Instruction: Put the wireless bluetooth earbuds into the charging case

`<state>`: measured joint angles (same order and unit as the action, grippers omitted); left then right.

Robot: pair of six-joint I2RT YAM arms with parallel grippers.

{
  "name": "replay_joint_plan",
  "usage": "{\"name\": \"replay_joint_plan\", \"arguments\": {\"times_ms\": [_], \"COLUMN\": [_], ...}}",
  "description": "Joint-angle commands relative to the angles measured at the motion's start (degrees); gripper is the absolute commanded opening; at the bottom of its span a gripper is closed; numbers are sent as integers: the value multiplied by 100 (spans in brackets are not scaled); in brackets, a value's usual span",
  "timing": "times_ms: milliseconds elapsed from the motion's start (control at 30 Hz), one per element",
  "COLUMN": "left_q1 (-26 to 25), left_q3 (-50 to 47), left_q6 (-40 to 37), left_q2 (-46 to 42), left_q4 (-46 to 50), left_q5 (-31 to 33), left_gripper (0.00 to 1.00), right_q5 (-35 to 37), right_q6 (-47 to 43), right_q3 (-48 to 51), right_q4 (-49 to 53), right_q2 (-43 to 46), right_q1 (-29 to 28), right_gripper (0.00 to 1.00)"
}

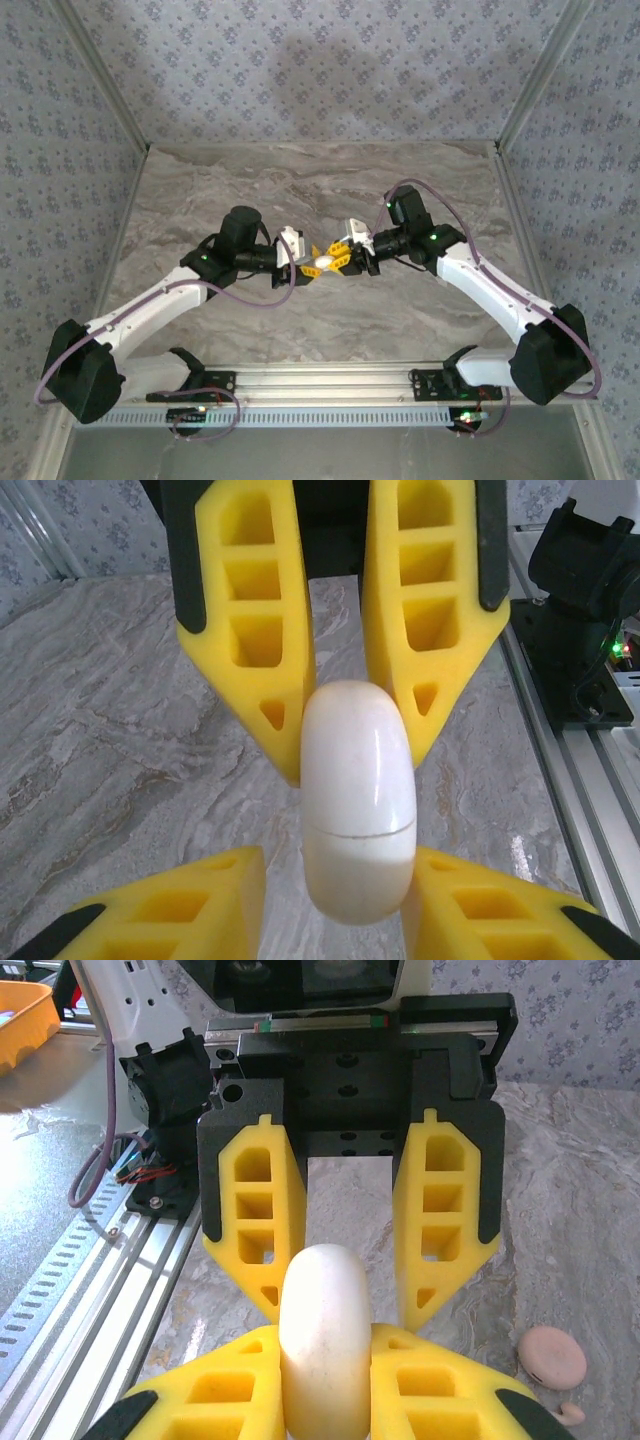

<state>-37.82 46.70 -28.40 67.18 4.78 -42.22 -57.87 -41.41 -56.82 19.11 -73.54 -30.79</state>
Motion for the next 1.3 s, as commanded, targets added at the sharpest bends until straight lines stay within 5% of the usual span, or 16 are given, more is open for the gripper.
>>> {"name": "replay_joint_plan", "arguments": {"times_ms": [0,567,900,1033,1267], "left_q1": [16,-23,-44,-50,-57], "left_q3": [45,51,41,28,-3], "left_q6": [25,-130,-157,-157,-157], "left_q2": [-92,-58,-117,-128,-107], "left_q4": [-77,232,239,225,243], "left_q5": [-195,-6,29,25,3], "left_gripper": [38,37,22,21,19], "right_q5": [34,459,531,717,1213], "right_q6": [54,81,82,239,625], "right_q3": [-109,-373,-401,-360,-356], "right_q4": [54,300,349,213,-76], "right_q2": [-99,-168,-168,-160,-120], "right_q1": [-65,-267,-304,-303,-207], "right_gripper": [20,20,20,36,40]}}
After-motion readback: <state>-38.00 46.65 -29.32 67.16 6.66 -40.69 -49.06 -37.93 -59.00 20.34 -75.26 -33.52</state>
